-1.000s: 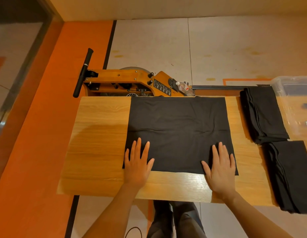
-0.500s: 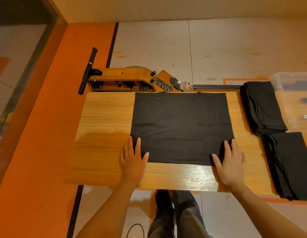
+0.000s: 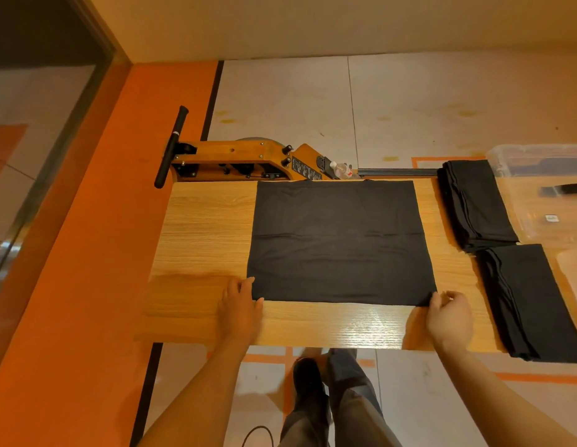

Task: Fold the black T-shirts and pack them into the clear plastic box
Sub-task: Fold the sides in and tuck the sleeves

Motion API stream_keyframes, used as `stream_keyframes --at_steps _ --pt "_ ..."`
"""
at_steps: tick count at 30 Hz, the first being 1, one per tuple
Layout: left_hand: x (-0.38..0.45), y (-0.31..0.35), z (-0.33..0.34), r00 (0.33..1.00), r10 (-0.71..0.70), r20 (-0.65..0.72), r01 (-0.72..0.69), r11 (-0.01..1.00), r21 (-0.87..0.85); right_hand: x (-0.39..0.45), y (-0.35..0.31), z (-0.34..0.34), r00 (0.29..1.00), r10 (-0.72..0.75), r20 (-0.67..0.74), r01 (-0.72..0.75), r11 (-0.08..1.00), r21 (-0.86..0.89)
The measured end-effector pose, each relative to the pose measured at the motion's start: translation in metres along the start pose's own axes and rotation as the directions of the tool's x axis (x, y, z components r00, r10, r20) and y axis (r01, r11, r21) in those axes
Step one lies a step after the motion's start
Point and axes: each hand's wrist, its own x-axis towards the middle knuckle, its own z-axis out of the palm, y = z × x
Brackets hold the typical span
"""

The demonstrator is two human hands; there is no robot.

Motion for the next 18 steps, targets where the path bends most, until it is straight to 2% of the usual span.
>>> stream_keyframes --at_steps 5,9,12,18 --pt "0.006 0.002 0.0 0.984 -0.177 0.015 0.175 0.954 -0.243 0.001 -0.002 -0.004 0.99 0.098 0.104 -0.102 0.994 0.035" --pt "0.013 0.01 -0.003 0.943 -0.313 0.117 0.334 0.891 -0.308 0.0 -0.002 -0.004 0.986 0.125 0.114 -0.131 0.99 0.051" --pt "0.02 0.009 0.002 0.935 -0.32 0.154 0.352 0.895 -0.276 0.002 -0.003 -0.005 0.99 0.119 0.077 -0.126 0.987 0.096" --pt "0.016 0.002 0.0 0.957 -0.286 0.048 0.28 0.866 -0.415 0.004 -0.008 -0.007 0.999 0.031 0.044 -0.04 0.972 0.231"
